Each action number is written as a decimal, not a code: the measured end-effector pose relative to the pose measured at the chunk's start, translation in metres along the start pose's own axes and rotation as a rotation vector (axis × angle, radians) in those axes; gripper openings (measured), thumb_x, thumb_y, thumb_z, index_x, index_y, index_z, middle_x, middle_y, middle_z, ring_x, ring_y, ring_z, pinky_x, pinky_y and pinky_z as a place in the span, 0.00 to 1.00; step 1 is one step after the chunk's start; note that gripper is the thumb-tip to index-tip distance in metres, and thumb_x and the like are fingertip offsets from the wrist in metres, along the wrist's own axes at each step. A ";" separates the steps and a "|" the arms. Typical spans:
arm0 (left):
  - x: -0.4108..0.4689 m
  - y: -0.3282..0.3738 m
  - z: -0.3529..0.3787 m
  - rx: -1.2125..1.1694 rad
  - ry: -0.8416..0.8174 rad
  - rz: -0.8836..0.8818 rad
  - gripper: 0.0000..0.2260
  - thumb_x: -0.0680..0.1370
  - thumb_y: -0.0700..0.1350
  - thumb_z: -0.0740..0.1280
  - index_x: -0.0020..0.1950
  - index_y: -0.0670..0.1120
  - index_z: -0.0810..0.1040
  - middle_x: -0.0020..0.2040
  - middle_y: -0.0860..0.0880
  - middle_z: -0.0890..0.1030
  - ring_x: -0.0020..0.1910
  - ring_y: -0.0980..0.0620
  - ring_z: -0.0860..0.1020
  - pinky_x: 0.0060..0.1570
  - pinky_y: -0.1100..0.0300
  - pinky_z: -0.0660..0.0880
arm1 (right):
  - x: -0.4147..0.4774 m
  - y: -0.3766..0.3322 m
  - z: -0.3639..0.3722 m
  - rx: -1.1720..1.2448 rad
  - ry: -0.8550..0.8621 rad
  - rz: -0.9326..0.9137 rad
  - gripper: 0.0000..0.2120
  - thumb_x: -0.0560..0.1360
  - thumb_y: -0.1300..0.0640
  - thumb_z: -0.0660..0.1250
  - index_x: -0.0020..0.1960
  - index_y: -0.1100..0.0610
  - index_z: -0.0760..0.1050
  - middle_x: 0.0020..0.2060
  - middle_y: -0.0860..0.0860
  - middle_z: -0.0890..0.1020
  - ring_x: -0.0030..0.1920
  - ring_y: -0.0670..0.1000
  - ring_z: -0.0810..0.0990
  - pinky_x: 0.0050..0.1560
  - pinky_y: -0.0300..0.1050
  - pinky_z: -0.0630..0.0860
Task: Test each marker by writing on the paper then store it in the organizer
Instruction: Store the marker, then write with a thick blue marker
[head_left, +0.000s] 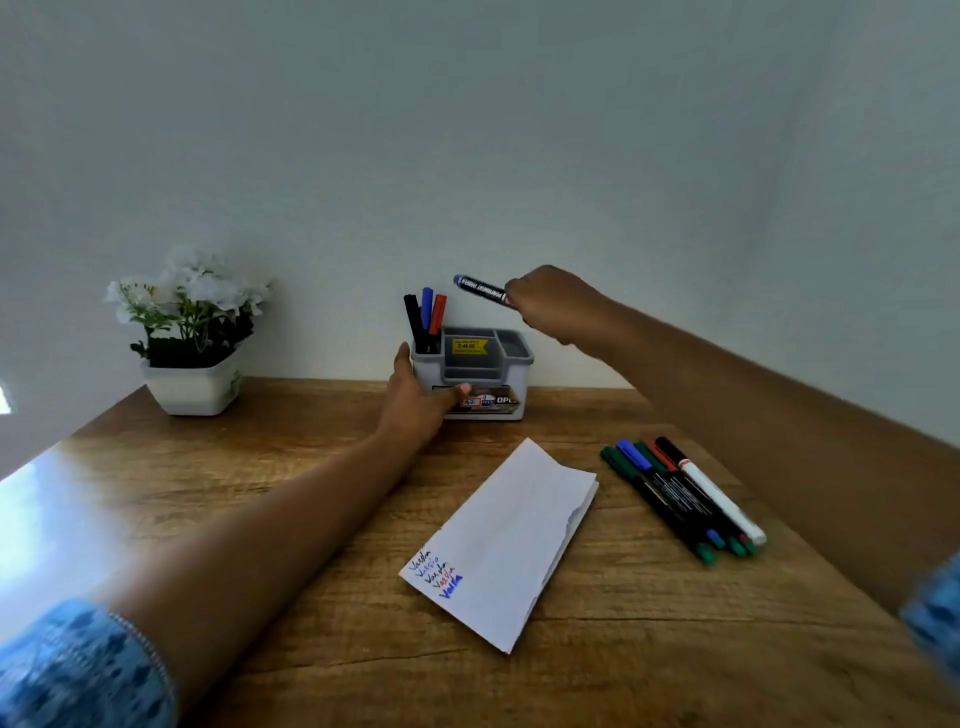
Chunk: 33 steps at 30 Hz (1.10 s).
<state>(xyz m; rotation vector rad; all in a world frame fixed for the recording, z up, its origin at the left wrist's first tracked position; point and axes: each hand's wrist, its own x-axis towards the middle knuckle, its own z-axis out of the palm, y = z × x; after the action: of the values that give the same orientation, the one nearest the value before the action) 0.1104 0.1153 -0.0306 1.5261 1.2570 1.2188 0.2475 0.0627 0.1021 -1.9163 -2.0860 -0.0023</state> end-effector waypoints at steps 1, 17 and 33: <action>0.002 0.000 0.002 -0.013 -0.001 0.018 0.41 0.74 0.45 0.74 0.78 0.50 0.50 0.76 0.47 0.64 0.73 0.45 0.66 0.68 0.49 0.67 | 0.012 -0.001 -0.002 -0.045 -0.043 0.003 0.13 0.79 0.63 0.52 0.37 0.60 0.67 0.32 0.51 0.65 0.29 0.47 0.63 0.27 0.39 0.59; 0.004 -0.003 0.001 -0.018 -0.016 0.053 0.36 0.76 0.41 0.71 0.77 0.50 0.54 0.73 0.47 0.68 0.70 0.47 0.70 0.65 0.52 0.71 | 0.106 -0.020 -0.015 -0.417 0.002 -0.076 0.12 0.72 0.62 0.66 0.55 0.60 0.79 0.54 0.55 0.81 0.53 0.55 0.79 0.54 0.49 0.76; 0.005 -0.003 0.001 0.056 -0.001 0.051 0.36 0.76 0.43 0.71 0.77 0.50 0.52 0.74 0.47 0.67 0.71 0.45 0.69 0.67 0.50 0.70 | 0.110 -0.047 0.028 0.012 -0.032 -0.209 0.19 0.70 0.64 0.70 0.59 0.60 0.69 0.48 0.55 0.75 0.44 0.52 0.77 0.33 0.39 0.72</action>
<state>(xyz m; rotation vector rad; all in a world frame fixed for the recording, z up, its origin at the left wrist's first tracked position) 0.1114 0.1206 -0.0329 1.6078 1.2677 1.2249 0.1888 0.1705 0.1094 -1.6936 -2.2917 -0.0051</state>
